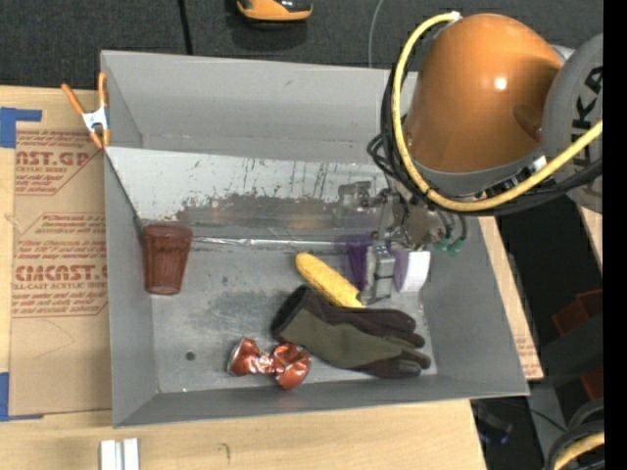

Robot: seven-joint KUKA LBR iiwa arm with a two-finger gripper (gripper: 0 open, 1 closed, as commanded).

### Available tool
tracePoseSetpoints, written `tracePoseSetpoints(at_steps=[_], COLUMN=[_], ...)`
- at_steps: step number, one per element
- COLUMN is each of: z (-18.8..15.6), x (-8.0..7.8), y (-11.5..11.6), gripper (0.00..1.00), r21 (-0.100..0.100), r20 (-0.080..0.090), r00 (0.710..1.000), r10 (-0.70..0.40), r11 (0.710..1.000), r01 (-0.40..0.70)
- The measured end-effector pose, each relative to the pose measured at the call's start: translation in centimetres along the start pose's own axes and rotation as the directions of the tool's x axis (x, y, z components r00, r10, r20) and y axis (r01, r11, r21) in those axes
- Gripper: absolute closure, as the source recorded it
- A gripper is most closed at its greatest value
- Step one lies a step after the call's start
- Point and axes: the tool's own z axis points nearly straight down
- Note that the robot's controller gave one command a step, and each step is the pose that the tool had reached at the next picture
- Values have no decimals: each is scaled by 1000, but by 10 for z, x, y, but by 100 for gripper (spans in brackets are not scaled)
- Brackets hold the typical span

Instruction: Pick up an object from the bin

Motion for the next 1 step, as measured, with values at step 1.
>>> tracePoseSetpoints(at_steps=[1], z=[52], x=[-2], y=[-5], gripper=[0], r21=[0], r20=[6], r00=[1000], r10=[21], r11=[1000], r01=[-21])
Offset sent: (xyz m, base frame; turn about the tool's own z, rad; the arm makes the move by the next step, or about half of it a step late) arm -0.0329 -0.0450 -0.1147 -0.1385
